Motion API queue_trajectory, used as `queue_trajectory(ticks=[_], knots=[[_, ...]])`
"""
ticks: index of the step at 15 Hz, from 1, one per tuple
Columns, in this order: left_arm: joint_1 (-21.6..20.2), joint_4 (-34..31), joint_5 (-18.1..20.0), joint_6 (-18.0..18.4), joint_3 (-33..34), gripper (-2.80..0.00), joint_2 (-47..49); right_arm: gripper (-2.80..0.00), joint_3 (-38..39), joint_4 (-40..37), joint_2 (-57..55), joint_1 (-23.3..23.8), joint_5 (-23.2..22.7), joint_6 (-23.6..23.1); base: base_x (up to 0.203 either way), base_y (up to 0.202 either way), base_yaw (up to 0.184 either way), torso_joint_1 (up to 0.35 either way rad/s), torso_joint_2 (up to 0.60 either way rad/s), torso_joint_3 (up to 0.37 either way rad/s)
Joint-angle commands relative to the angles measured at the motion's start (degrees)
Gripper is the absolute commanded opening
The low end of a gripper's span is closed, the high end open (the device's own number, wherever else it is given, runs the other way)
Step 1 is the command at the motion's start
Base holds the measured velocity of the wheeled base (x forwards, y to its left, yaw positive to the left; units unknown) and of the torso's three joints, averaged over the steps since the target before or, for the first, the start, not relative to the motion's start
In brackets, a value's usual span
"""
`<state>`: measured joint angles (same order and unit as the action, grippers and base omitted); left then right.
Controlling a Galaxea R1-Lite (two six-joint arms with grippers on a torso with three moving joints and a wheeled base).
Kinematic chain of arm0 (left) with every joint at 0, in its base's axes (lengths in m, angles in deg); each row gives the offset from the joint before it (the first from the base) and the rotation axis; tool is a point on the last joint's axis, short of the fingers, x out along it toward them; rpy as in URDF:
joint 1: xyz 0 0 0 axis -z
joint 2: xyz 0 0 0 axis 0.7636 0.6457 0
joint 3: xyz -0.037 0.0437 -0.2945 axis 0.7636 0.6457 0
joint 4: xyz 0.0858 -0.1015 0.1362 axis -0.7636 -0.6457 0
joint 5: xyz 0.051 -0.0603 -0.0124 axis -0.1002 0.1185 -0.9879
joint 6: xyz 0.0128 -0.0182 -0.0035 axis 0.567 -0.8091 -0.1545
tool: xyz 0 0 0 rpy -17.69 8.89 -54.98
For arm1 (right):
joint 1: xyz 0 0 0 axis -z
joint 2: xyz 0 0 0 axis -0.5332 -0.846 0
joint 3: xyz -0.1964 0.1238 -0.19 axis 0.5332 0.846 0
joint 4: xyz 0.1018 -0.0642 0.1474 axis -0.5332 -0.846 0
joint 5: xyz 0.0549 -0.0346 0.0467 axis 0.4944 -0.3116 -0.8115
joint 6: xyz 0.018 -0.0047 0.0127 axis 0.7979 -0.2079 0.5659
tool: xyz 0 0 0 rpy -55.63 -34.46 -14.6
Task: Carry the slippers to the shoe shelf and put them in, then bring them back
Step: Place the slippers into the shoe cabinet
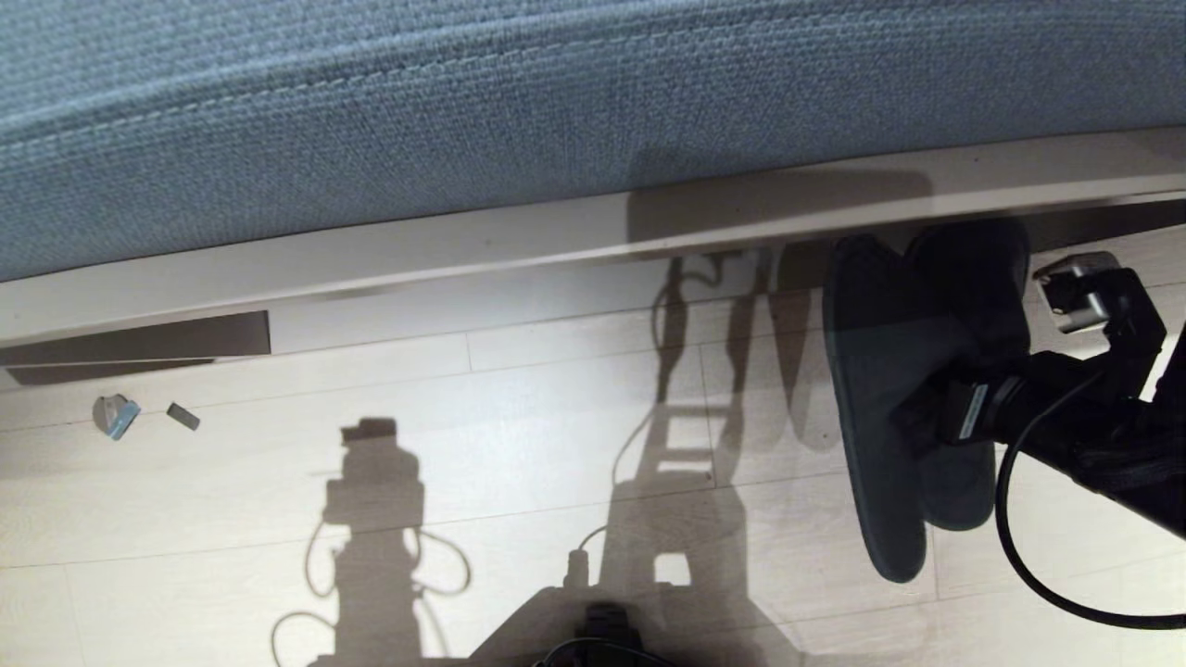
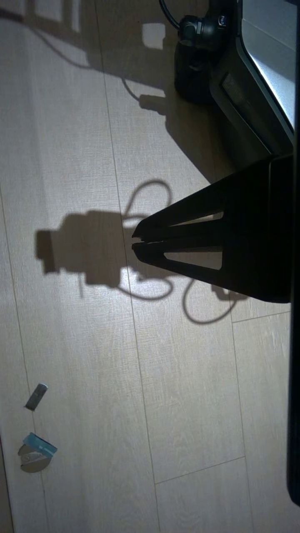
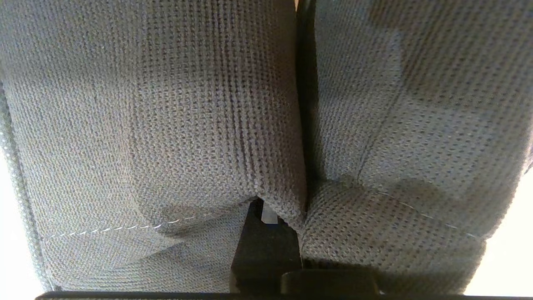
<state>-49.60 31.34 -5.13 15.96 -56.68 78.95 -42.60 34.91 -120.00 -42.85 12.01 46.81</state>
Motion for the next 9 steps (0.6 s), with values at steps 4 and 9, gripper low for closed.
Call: queue_trajectory(ticks=[4,9], knots=[[-0.09,0.01,0.00,-0.04,-0.04,-2.80,-0.04,-2.80,-3.18,4.13,-7.29,0.00,2.37,0.21,0.000,0.000,0.000,0.000,0.00,0.000],[-0.05,0.01,0.00,-0.04,0.02,-2.80,-0.01,-2.80,-10.98,3.87,-11.41,0.89,2.87,0.21,0.000,0.000,0.000,0.000,0.00,0.000]])
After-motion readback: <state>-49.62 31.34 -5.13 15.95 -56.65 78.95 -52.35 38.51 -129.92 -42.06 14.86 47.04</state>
